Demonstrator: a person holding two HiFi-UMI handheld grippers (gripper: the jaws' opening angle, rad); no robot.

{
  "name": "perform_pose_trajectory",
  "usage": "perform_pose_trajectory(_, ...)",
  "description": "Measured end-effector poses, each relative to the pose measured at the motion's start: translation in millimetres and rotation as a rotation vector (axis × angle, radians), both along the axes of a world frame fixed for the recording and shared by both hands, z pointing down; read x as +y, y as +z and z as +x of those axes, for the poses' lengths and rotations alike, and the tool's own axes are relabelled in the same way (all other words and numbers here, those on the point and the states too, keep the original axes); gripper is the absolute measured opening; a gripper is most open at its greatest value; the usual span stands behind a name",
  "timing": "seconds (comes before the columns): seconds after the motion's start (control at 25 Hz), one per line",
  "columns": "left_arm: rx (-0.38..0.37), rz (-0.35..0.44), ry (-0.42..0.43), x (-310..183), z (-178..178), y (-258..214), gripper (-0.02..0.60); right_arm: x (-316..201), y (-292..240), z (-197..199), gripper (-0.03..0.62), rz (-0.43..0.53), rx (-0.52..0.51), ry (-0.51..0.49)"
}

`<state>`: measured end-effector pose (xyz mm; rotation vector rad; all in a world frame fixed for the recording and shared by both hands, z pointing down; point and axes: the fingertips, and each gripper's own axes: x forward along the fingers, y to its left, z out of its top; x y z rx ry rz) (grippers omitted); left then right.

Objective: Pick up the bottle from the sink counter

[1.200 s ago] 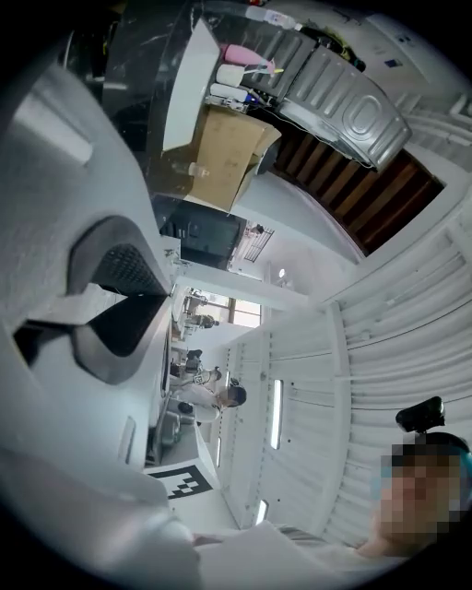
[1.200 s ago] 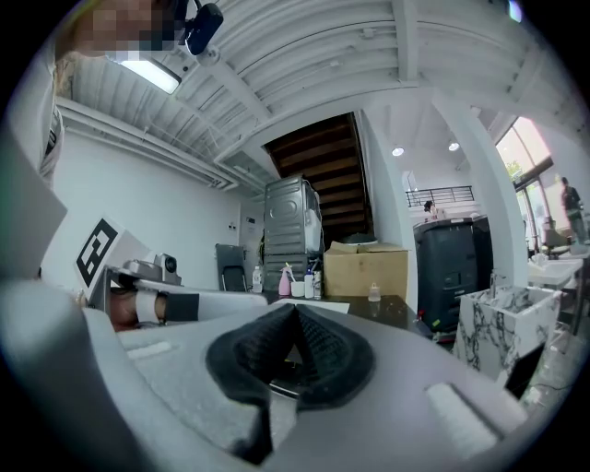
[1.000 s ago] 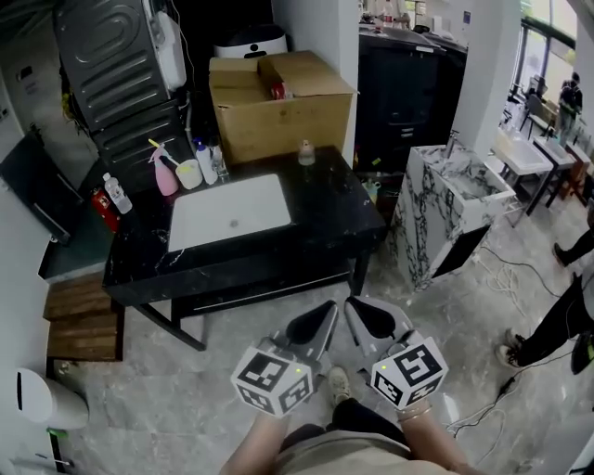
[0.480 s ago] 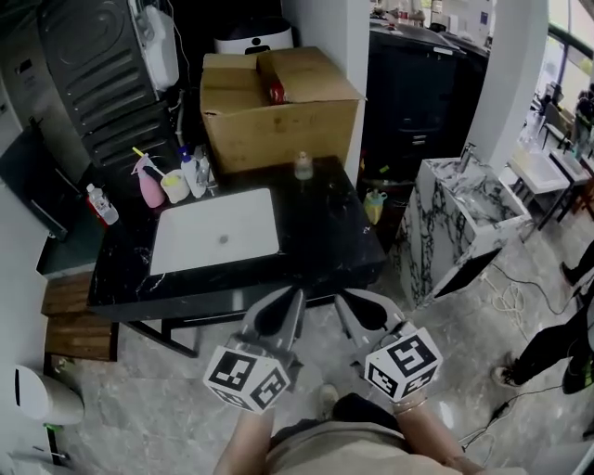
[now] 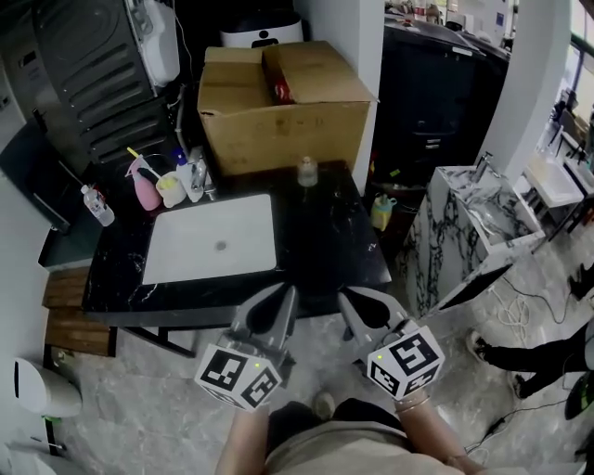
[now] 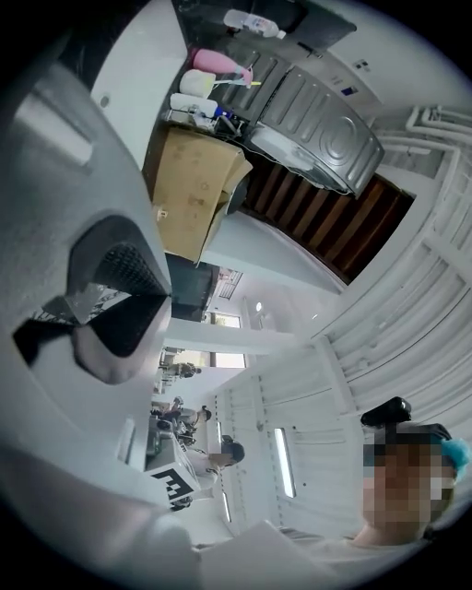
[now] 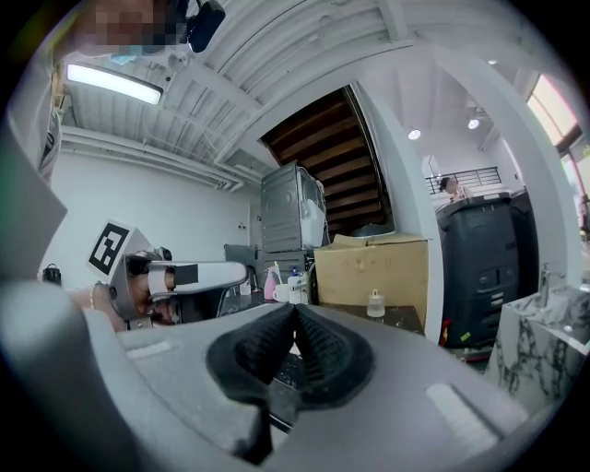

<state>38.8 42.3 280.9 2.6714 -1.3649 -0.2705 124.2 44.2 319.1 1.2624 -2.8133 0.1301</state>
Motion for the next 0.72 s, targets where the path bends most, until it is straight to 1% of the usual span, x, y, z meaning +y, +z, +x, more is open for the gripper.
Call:
perform_pose_trajectory(0.4, 0.019, -0.041, -0.097, -28, -31, 10, 0.006, -23, 12, -8, 0.002, -0.023, 0.008, -0.031)
perform_pose_trajectory(0.56, 0.011, -0.065, -0.093, -45, -32, 19, 0.006, -40, 16, -9, 0.002, -0.028, 0.011, -0.023)
perform_pose_trajectory(0.72, 0.008, -0.057, -0.076, -75, -29, 17, 0.006, -69, 16, -8, 0.002, -0.027, 0.015, -0.005)
